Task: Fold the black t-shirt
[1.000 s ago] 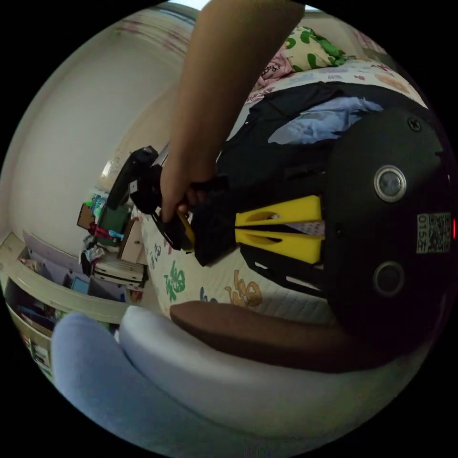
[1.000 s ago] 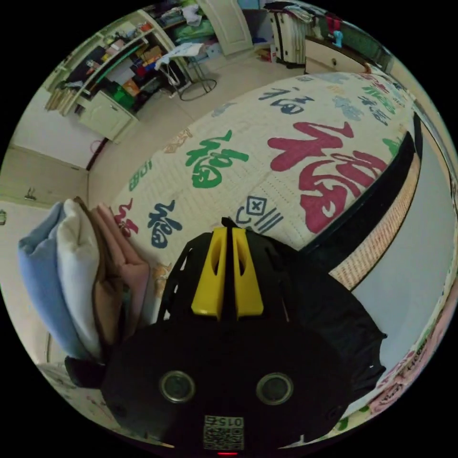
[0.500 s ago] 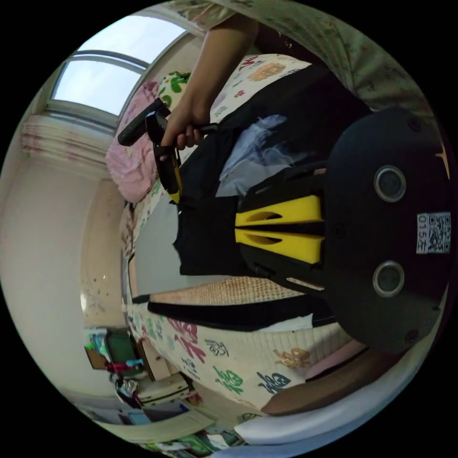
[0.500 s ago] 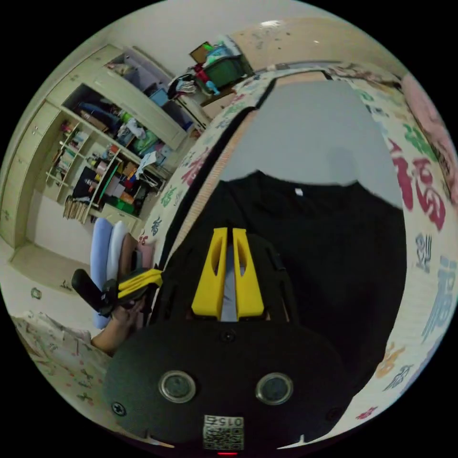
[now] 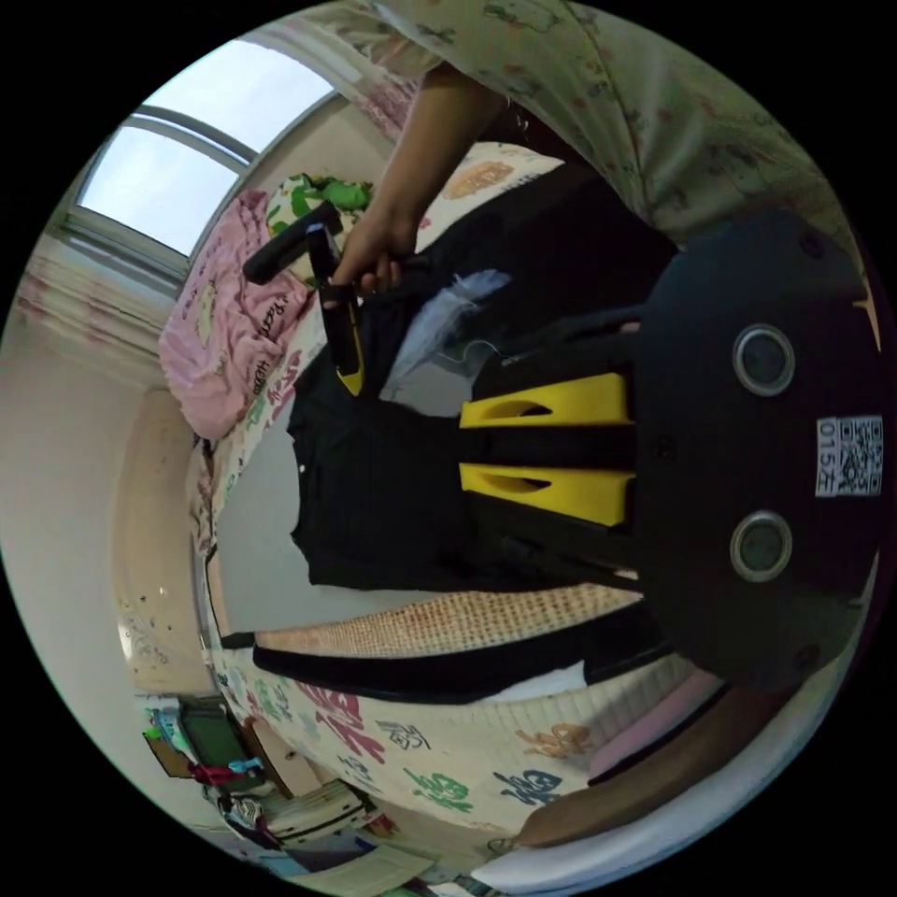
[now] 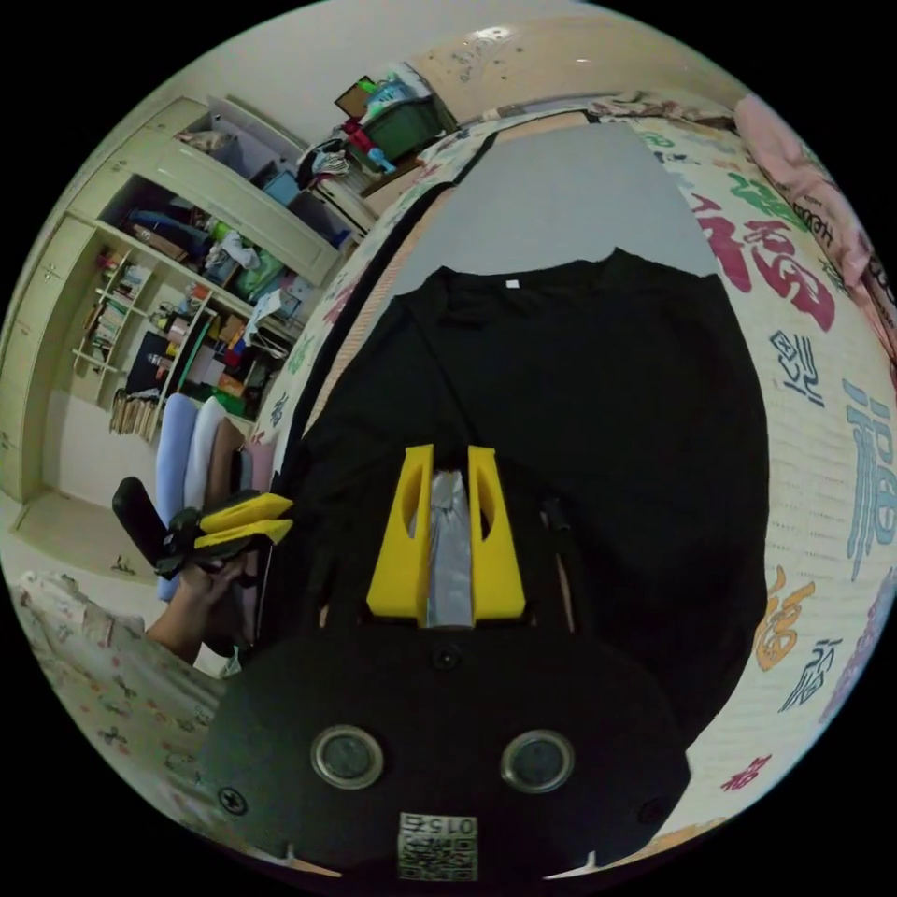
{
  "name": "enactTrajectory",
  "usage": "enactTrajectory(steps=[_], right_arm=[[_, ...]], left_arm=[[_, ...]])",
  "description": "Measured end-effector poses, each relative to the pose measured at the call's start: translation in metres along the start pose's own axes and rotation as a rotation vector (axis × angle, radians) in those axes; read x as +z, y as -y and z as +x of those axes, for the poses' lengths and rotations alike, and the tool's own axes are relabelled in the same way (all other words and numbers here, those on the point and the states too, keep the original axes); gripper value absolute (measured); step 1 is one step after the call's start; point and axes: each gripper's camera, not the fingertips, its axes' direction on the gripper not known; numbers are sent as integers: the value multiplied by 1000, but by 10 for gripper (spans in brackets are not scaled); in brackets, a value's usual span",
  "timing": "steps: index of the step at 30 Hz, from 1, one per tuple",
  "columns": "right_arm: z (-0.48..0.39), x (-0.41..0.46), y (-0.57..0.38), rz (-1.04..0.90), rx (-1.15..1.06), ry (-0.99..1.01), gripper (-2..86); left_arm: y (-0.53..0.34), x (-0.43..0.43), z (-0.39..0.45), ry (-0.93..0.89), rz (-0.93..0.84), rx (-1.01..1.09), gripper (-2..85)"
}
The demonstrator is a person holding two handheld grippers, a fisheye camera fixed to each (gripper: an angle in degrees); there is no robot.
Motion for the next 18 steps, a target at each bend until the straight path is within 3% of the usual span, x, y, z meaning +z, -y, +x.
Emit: enactTrajectory(steps=[4, 7, 18], right_arm=[[-33, 7, 20, -32, -26, -50, 71], [-54, 11, 31, -68, -39, -122, 22], [-128, -37, 39, -17, -61, -148, 32]], left_arm=[[19, 30, -7, 40, -75, 5, 71], [20, 45, -16, 6, -156, 23, 10], [13, 3, -49, -40, -110, -20, 8]])
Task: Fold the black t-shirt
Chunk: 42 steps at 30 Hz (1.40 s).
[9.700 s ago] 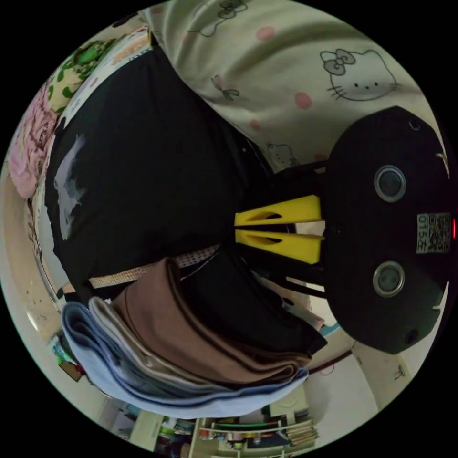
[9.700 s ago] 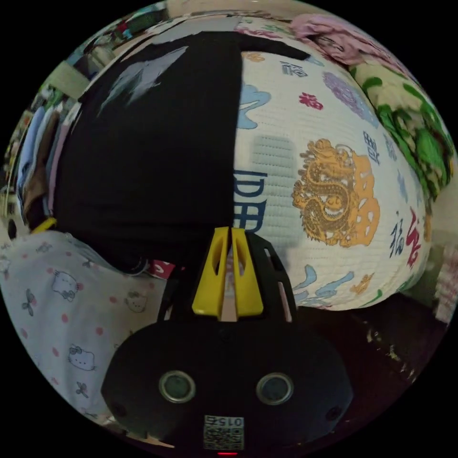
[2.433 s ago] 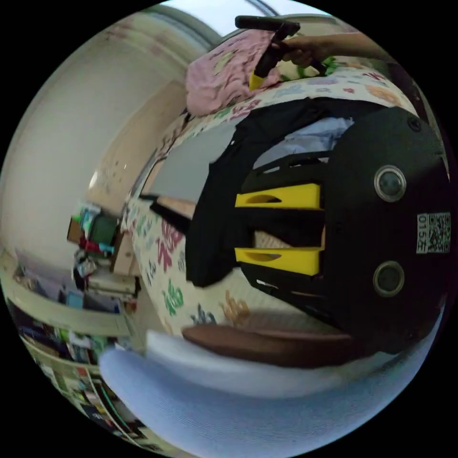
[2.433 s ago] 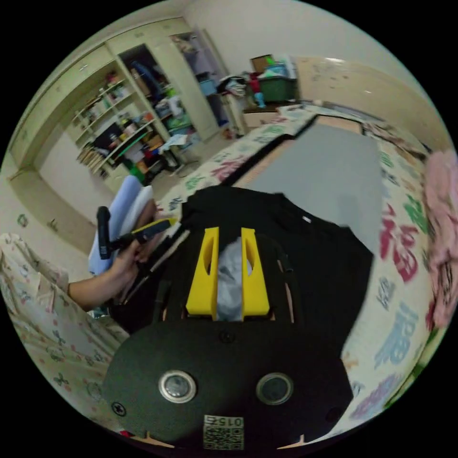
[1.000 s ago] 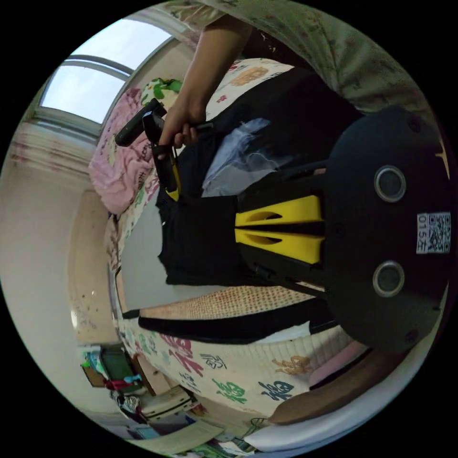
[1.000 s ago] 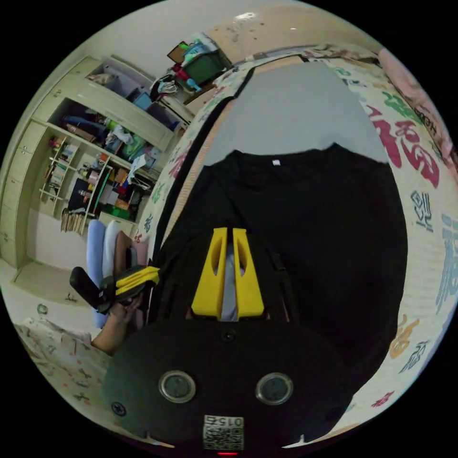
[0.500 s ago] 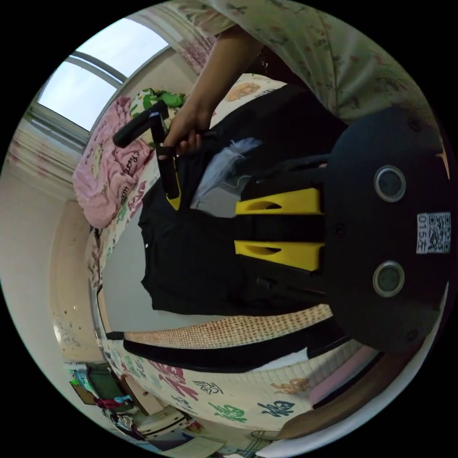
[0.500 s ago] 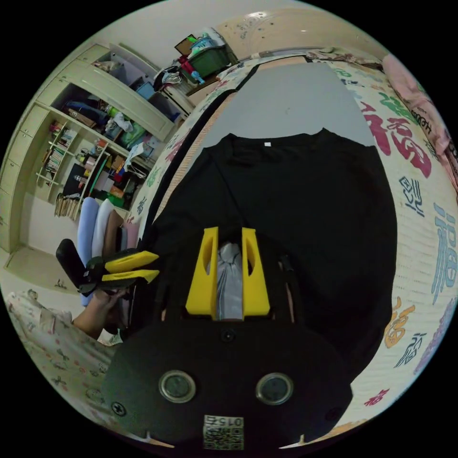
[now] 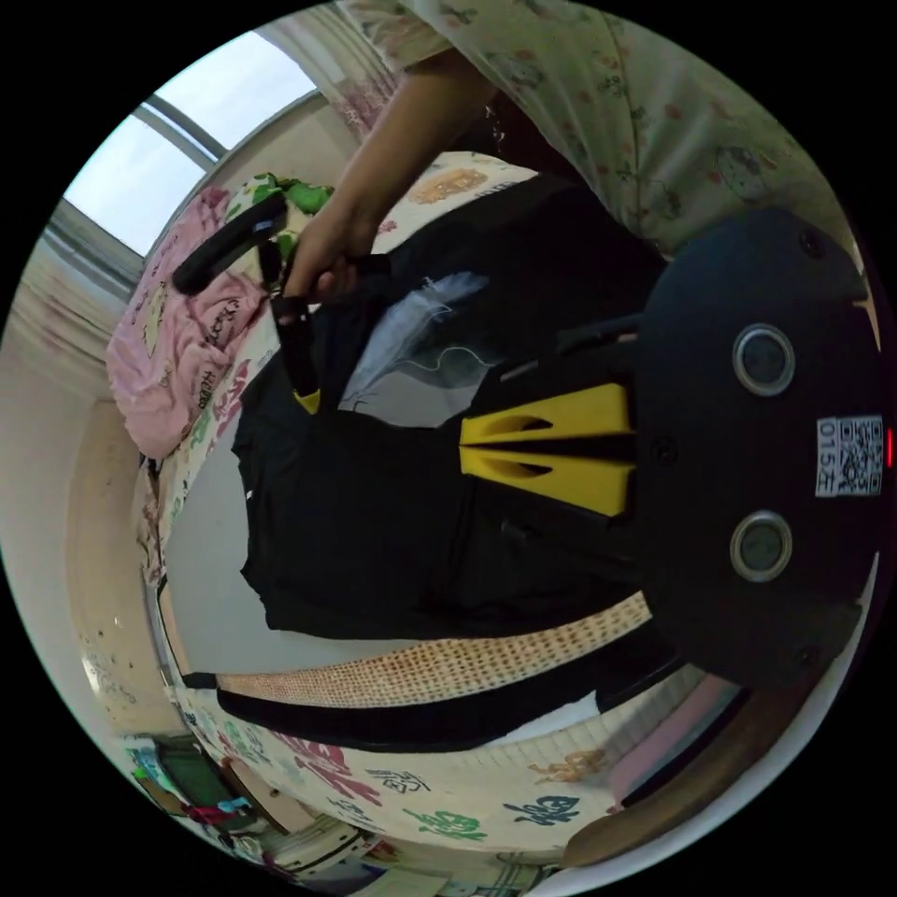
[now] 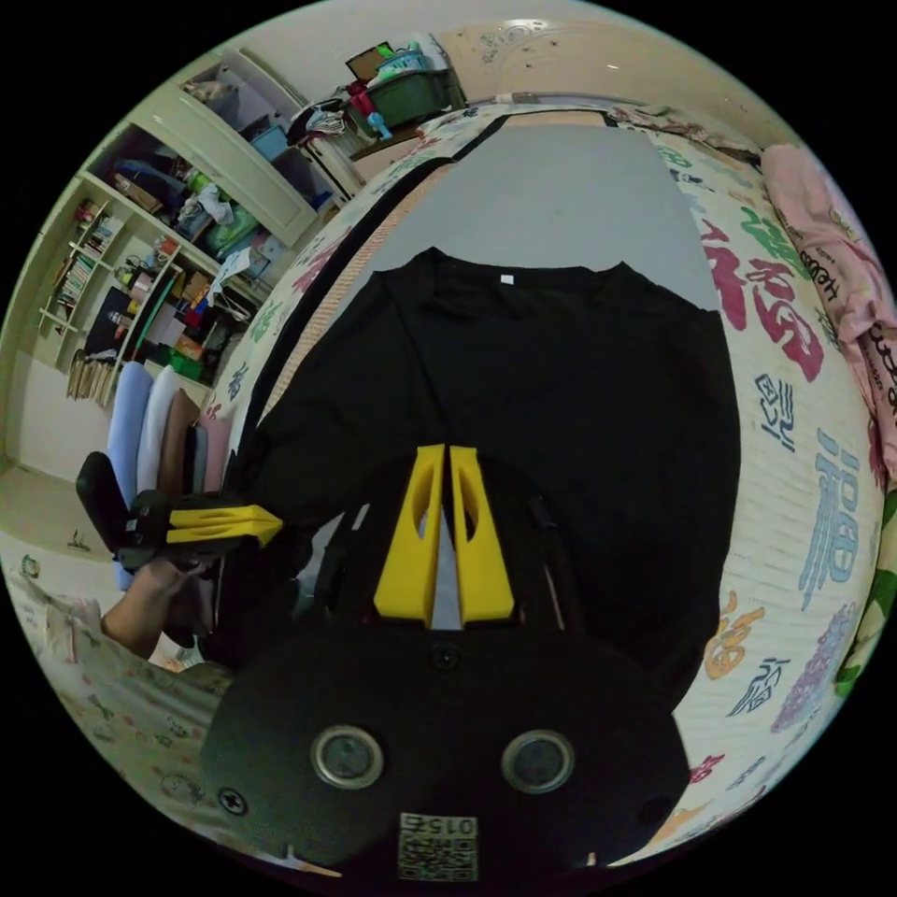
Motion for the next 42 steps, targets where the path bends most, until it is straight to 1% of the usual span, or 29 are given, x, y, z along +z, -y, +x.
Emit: enactTrajectory(steps=[2, 4, 5, 6, 8, 11, 13, 14, 18, 20, 22, 24, 25, 27, 29, 31, 33, 35, 37, 38, 40, 42], right_arm=[[1, -27, 6, 87, -11, -26, 56], [7, -58, 24, 166, 23, -92, 90], [7, -65, 30, 180, 28, -105, 97], [8, -75, 40, 208, 32, -136, 110], [7, -81, 56, 210, 36, -171, 117], [0, -75, 82, 133, 44, -196, 122], [-16, -69, 95, 79, 16, -252, 121], [-21, -67, 97, 66, 7, -266, 122], [-53, -54, 104, -80, 0, -333, 131], [-74, -58, 100, -76, -22, -368, 126], [-101, -68, 95, -75, -30, -361, 104], [-122, -77, 90, -77, -41, -353, 82], [-137, -85, 87, -89, -51, -335, 60], [-158, -103, 80, -83, -46, -333, 45], [-182, -132, 68, -38, -53, -300, 42], [-218, -185, 41, 37, -74, -237, 41], [-247, -231, 11, 103, -94, -200, 41], [-278, -276, -26, 151, -114, -157, 41], [-321, -332, -84, 193, -138, -108, 41], [-332, -344, -100, 198, -146, -93, 41], [-376, -383, -165, 193, -168, -26, 41], [-407, -401, -215, 167, -174, -2, 41]], left_arm=[[14, -30, -22, 14, 171, -107, 49], [35, -44, -44, 30, 282, -187, 79], [54, -46, -57, 76, 322, -198, 97], [64, -45, -64, 109, 327, -197, 101], [108, -35, -99, 211, 262, -222, 112], [153, -22, -146, 180, 173, -261, 116], [171, -13, -162, 147, 114, -252, 121], [179, -6, -169, 148, 59, -245, 126], [183, 8, -174, 212, -66, -203, 126], [180, 2, -165, 276, -64, -149, 107], [177, -2, -159, 316, -65, -110, 95], [173, -7, -153, 288, -69, -66, 69], [171, -12, -149, 292, -76, -52, 38], [166, -22, -143, 315, -81, -32, 25], [153, -55, -127, 350, -13, 32, 17], [136, -92, -113, 353, 51, 54, 14], [113, -134, -99, 305, 105, 55, 12], [68, -193, -72, 263, 177, 78, 10], [27, -233, -47, 237, 207, 114, 10], [-2, -256, -31, 218, 214, 134, 10], [-49, -287, -6, 184, 206, 170, 10], [-96, -311, 13, 136, 186, 179, 11]])
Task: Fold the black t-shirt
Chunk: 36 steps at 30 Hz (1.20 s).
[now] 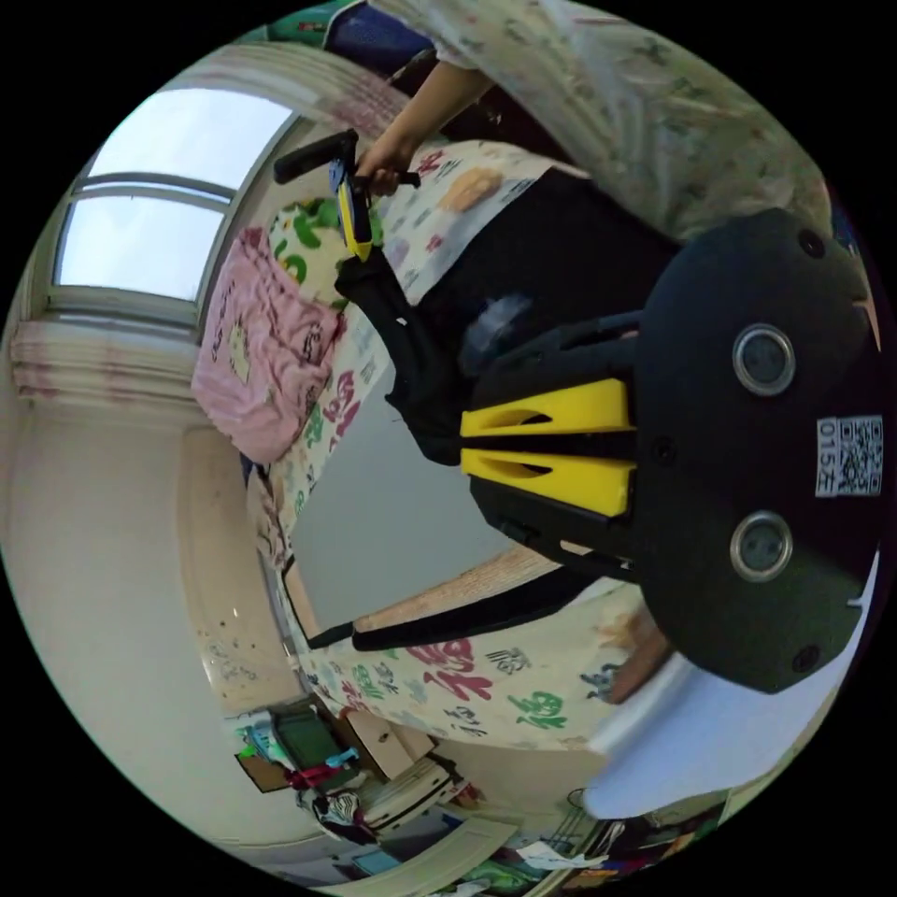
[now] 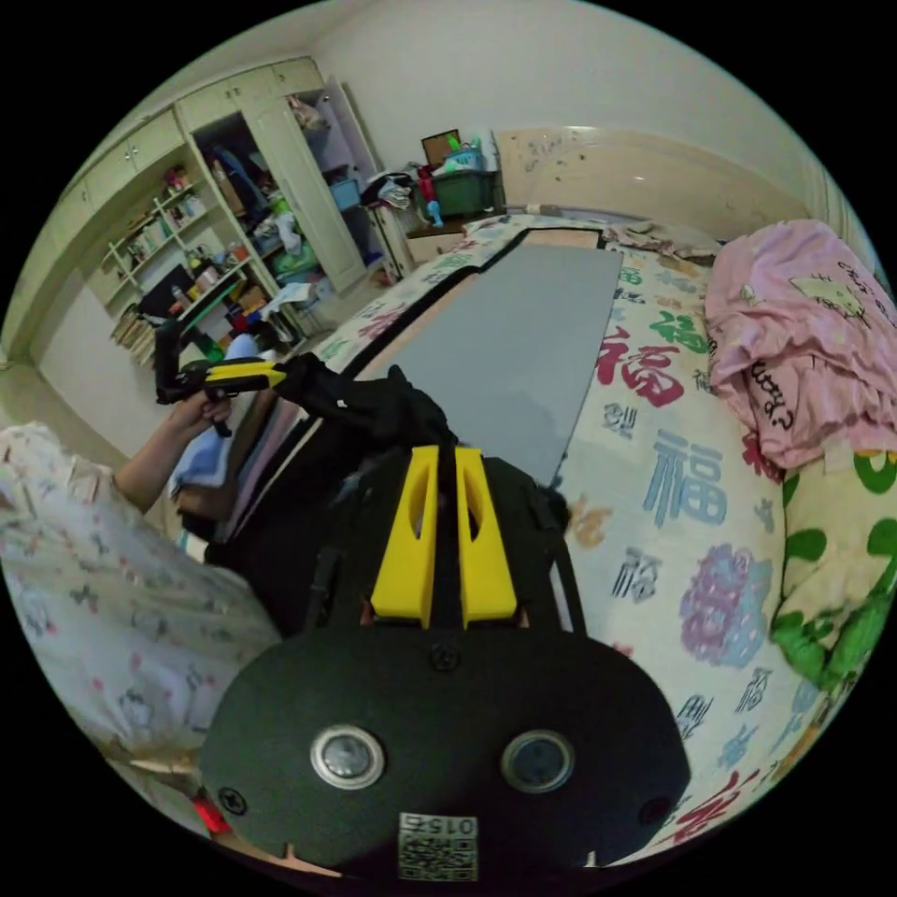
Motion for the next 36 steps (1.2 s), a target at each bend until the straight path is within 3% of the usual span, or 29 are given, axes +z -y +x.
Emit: enactTrajectory(steps=[3, 6, 14, 19, 23, 29, 31, 36], right_arm=[[-54, -21, -62, -58, 45, 52, 40], [-94, -27, -109, -126, 124, 117, 40], [-185, -40, -157, -354, 124, 7, 27], [-218, -83, -164, -349, 158, 1, 30], [-244, -106, -151, -266, 158, 23, 66], [-249, -108, -138, -292, 396, -2, 121], [-255, -119, -136, -268, 448, 14, 109], [-272, -138, -125, -322, 462, 74, 25]], left_arm=[[-65, -37, 37, -61, -37, 19, 12], [-118, -42, 65, -87, -182, 24, 12], [-203, -58, 93, -84, -300, 77, 16], [-215, -93, 94, -72, -359, 105, 28], [-200, -131, 94, -92, -285, 118, 62], [-175, -113, 100, -120, -333, 158, 77], [-175, -101, 106, -124, -415, 216, 75], [-158, -127, 94, -125, -384, 210, 14]])
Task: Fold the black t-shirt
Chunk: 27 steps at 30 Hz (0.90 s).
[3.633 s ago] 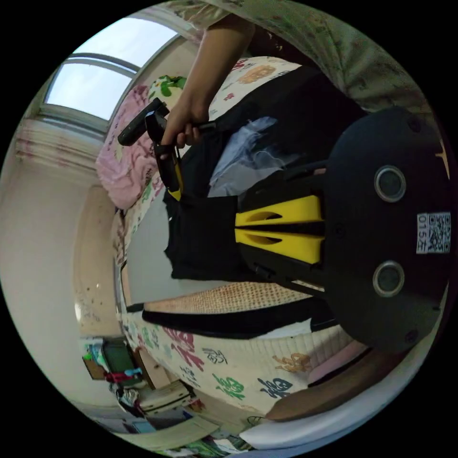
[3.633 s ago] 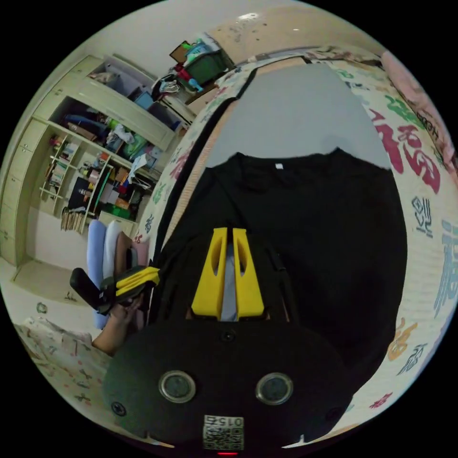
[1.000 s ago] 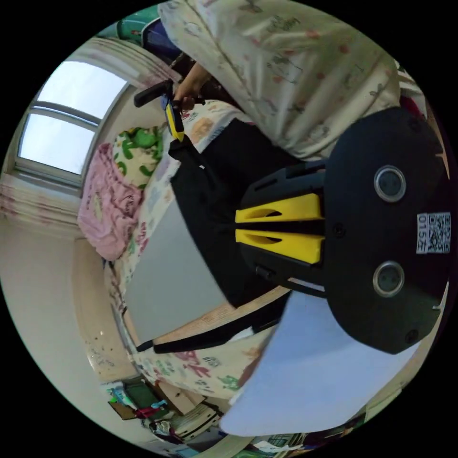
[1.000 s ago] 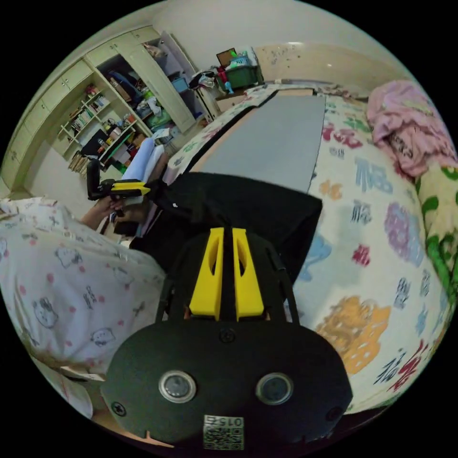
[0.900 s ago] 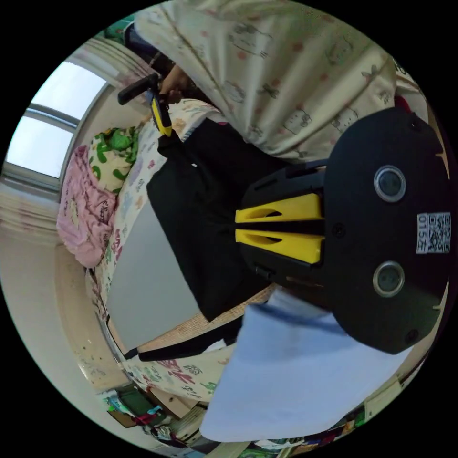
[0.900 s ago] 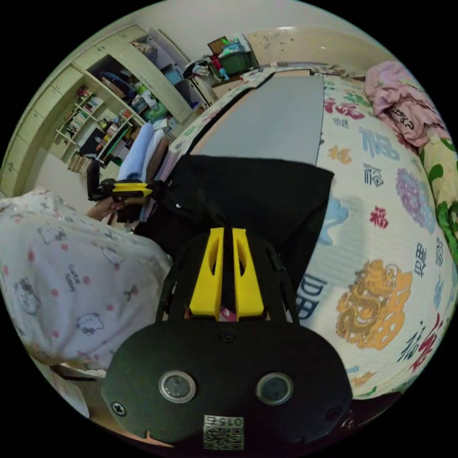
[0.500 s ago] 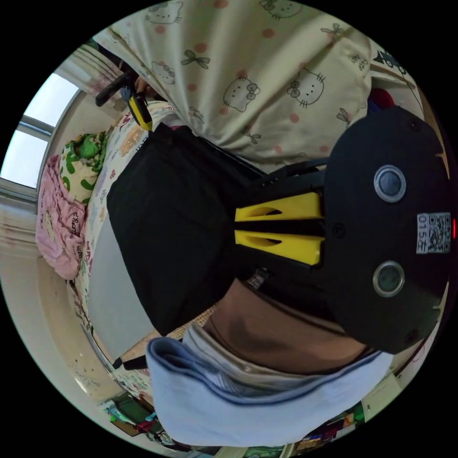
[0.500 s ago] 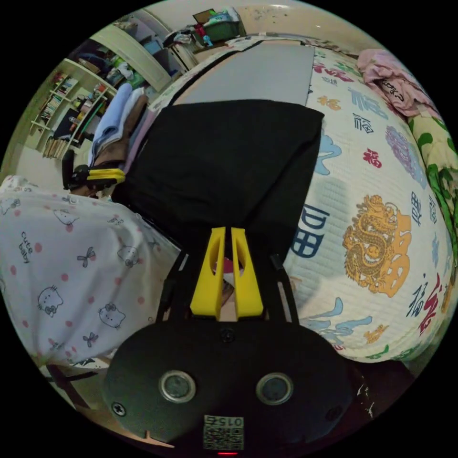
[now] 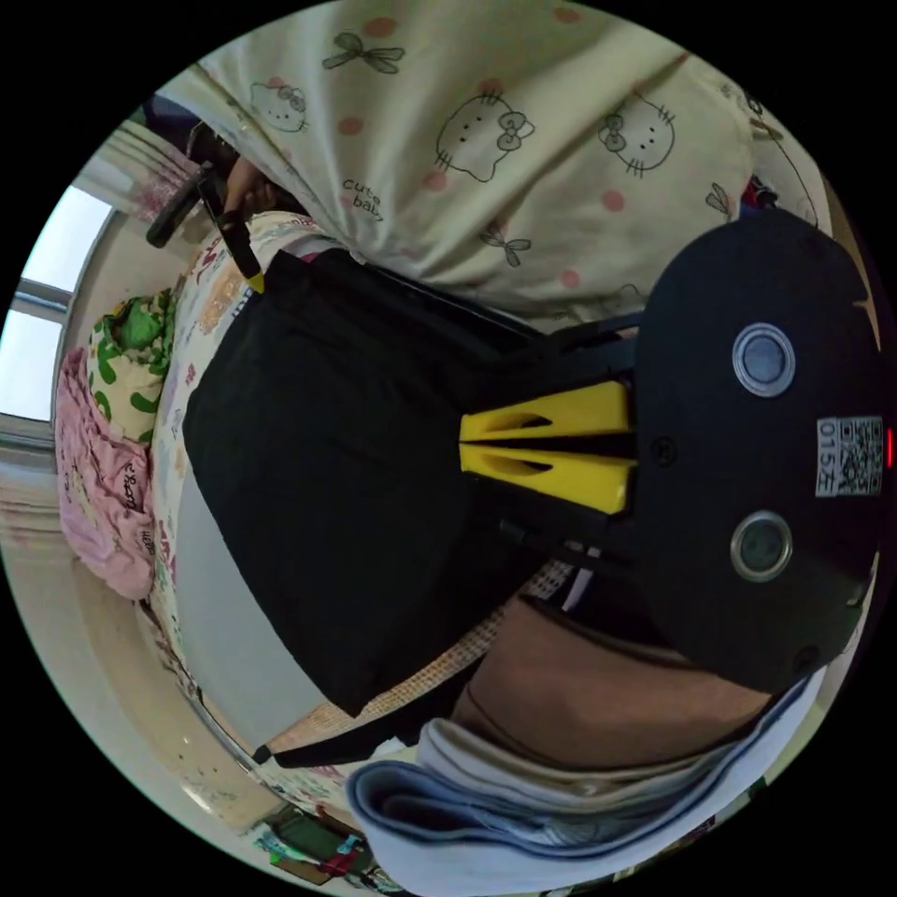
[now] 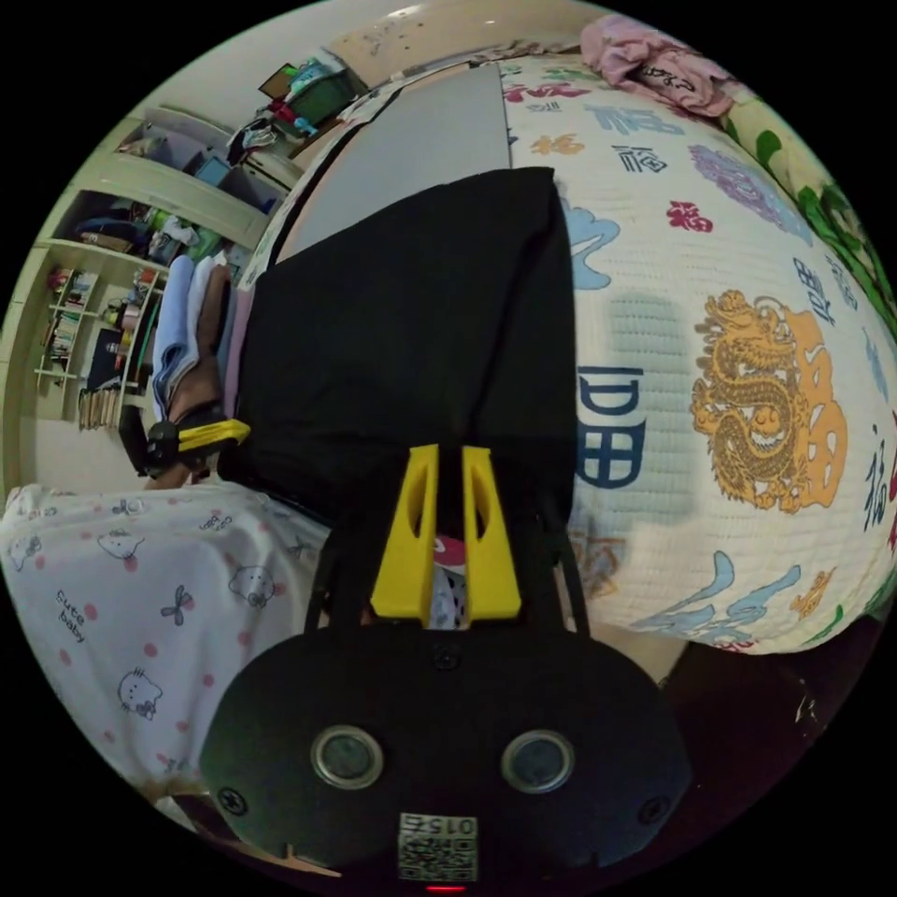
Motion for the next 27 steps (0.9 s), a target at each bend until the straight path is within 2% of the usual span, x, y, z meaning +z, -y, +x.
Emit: enactTrajectory(steps=[7, 15, 20, 23, 27], right_arm=[[-21, -47, -18, 44, 41, 17, 0], [-55, -44, -19, -56, -20, -118, 1], [-67, -56, -22, -75, -44, -146, 12], [-75, -72, -32, -19, -53, -188, 43], [-55, -114, -66, 160, 113, -184, 85]], left_arm=[[3, -78, -10, -35, 28, 21, -3], [25, -76, -2, 34, -72, 66, -3], [42, -98, -18, 10, -87, 36, -1], [58, -122, -27, -35, -129, 60, 1], [94, -193, -52, -141, -57, 96, 9]])
